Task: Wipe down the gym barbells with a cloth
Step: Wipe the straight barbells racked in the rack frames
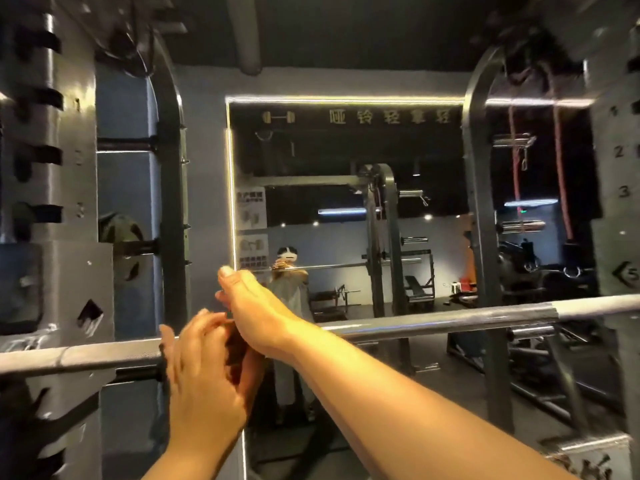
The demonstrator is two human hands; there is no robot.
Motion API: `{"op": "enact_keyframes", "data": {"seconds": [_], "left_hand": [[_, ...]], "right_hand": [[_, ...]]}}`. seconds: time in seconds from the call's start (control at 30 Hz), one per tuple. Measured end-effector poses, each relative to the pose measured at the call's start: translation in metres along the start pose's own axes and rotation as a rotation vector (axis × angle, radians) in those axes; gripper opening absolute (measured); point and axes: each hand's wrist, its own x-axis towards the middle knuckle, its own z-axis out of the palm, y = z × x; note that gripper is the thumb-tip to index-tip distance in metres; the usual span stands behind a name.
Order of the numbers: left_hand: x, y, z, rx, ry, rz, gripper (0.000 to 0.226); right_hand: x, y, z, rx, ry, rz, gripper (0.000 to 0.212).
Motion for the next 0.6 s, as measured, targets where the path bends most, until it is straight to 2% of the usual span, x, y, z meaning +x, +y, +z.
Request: {"op": "enact_keyframes", "data": {"seconds": [0.07, 0.1, 0.13, 0.17, 0.27, 0.37, 0.43, 0.5, 0.57, 0.6], "left_hand": [[-0.003, -0.016, 0.007, -0.009, 0.028, 0.030, 0.042], [-0.001, -0.023, 0.009, -0.042, 0.088, 0.007, 0.051], [0.001, -0.029, 0.012, -0.090, 0.164, -0.026, 0.061], [0.003, -0.032, 0.013, -0.117, 0.244, -0.032, 0.060], [0.011, -0.016, 0.012, -0.164, 0.462, -0.073, 0.024], [0.020, 0.018, 0.019, -0.334, 0.660, -0.286, 0.020], [0.020, 0.044, 0.023, -0.590, 0.758, -0.494, 0.028], [0.014, 0.068, 0.024, -0.974, 0.696, -0.685, 0.046], [0.008, 0.072, 0.030, -1.261, 0.574, -0.803, 0.037], [0.007, 0.070, 0.029, -1.299, 0.547, -0.817, 0.035]], "right_hand": [[-0.006, -0.007, -0.002, -0.139, -0.013, -0.058, 0.067], [-0.008, -0.009, -0.003, -0.226, -0.030, -0.114, 0.056], [-0.011, -0.011, -0.004, -0.269, -0.042, -0.146, 0.053], [-0.015, -0.013, -0.006, -0.267, -0.053, -0.143, 0.057], [-0.018, -0.012, -0.015, -0.238, -0.102, -0.151, 0.057], [-0.008, -0.003, -0.021, -0.201, -0.141, -0.135, 0.054], [-0.002, 0.002, -0.016, -0.227, -0.147, -0.175, 0.052], [-0.001, 0.003, -0.012, -0.259, -0.157, -0.198, 0.048], [-0.004, 0.006, -0.012, -0.211, -0.185, -0.196, 0.047], [-0.003, 0.008, -0.012, -0.200, -0.200, -0.195, 0.049]]}}
